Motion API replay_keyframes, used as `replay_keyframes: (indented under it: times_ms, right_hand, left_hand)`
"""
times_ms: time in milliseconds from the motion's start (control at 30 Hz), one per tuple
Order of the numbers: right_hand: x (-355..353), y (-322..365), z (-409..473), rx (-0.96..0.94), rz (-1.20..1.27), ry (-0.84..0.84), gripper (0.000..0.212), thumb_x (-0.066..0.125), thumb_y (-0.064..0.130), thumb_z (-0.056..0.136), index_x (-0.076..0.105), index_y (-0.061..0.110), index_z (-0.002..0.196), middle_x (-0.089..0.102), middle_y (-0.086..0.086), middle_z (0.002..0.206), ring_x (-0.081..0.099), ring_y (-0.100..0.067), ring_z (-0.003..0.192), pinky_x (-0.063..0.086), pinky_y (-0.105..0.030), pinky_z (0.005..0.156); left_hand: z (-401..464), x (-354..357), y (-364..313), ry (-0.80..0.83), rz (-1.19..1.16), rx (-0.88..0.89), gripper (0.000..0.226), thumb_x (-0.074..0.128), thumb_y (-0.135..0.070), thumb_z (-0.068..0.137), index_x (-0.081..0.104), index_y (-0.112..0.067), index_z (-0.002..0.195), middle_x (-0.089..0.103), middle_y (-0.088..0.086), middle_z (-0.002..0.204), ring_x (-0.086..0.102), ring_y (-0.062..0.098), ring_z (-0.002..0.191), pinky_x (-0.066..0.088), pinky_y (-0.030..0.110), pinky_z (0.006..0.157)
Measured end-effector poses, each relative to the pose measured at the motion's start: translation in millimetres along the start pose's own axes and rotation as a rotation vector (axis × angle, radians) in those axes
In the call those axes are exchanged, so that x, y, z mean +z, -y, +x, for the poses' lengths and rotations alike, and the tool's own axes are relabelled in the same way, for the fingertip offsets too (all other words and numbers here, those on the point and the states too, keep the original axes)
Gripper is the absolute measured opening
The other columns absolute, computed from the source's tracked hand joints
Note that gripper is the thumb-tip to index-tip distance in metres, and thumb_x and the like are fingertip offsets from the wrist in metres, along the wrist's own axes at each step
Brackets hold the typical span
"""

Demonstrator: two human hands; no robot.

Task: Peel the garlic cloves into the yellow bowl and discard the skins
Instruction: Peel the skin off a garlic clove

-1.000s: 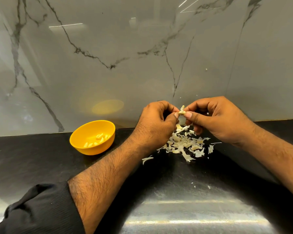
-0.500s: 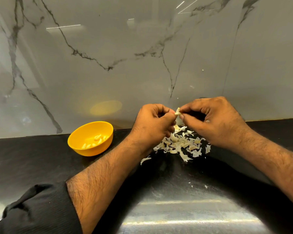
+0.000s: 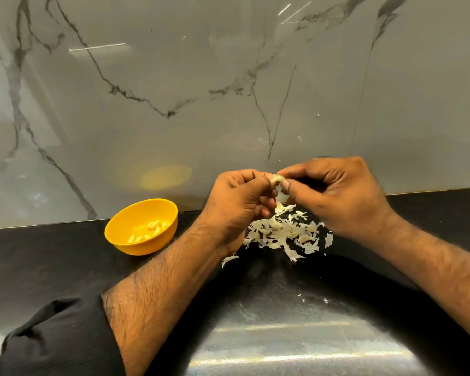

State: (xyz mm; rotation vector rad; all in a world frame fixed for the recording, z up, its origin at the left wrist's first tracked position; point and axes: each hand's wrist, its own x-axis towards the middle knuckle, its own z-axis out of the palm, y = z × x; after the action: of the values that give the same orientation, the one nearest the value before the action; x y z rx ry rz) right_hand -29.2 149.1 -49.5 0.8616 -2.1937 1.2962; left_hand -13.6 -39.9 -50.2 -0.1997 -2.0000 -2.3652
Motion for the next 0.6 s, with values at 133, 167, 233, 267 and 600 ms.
replay_keyframes:
  times_ms: [133, 167, 233, 267, 600]
  right_hand:
    - [-0.8, -1.1, 1.4, -0.022, -0.141, -0.028, 0.014, 0.075, 0.02, 0.097, 0.082, 0.021, 0.109, 0.075, 0.013, 0.078, 0.071, -0.01, 0.066, 0.061, -0.027, 0.057]
    - [-2.7, -1.6, 1.5, -0.009, -0.125, -0.036, 0.014, 0.075, 0.019, 0.097, 0.082, 0.02, 0.108, 0.075, 0.012, 0.078, 0.072, -0.01, 0.066, 0.061, -0.026, 0.057]
    - [-3.0, -1.6, 0.5, -0.02, -0.124, -0.023, 0.013, 0.076, 0.019, 0.096, 0.083, 0.02, 0.107, 0.076, 0.012, 0.078, 0.072, -0.009, 0.067, 0.062, -0.025, 0.059]
    - [-1.8, -1.1, -0.2, -0.034, -0.139, -0.012, 0.013, 0.076, 0.019, 0.096, 0.083, 0.02, 0.107, 0.076, 0.012, 0.079, 0.072, -0.008, 0.067, 0.062, -0.024, 0.059]
    - [-0.2, 2.4, -0.1, -0.079, -0.173, -0.011, 0.011, 0.077, 0.02, 0.095, 0.083, 0.02, 0.105, 0.077, 0.013, 0.083, 0.073, -0.006, 0.071, 0.062, -0.026, 0.061]
  left_hand:
    - [0.1, 0.1, 0.5, -0.026, 0.084, 0.043, 0.013, 0.061, -0.001, 0.102, 0.07, 0.008, 0.099, 0.064, 0.008, 0.072, 0.056, 0.013, 0.057, 0.046, 0.021, 0.05]
    - [-0.4, 0.5, 0.1, -0.023, 0.081, 0.043, 0.013, 0.061, -0.001, 0.101, 0.07, 0.008, 0.1, 0.064, 0.008, 0.072, 0.057, 0.013, 0.058, 0.047, 0.021, 0.05]
    - [-0.6, 0.8, 0.1, -0.024, 0.066, 0.035, 0.013, 0.061, 0.0, 0.101, 0.07, 0.008, 0.099, 0.064, 0.007, 0.071, 0.057, 0.014, 0.058, 0.047, 0.02, 0.05]
    - [-0.6, 0.8, 0.3, -0.027, 0.054, 0.028, 0.013, 0.06, 0.0, 0.101, 0.071, 0.007, 0.098, 0.064, 0.007, 0.071, 0.056, 0.014, 0.059, 0.047, 0.02, 0.049]
    - [-0.1, 0.9, 0.2, -0.02, 0.007, -0.002, 0.015, 0.059, 0.002, 0.1, 0.072, 0.005, 0.095, 0.063, 0.008, 0.072, 0.056, 0.014, 0.06, 0.045, 0.02, 0.049]
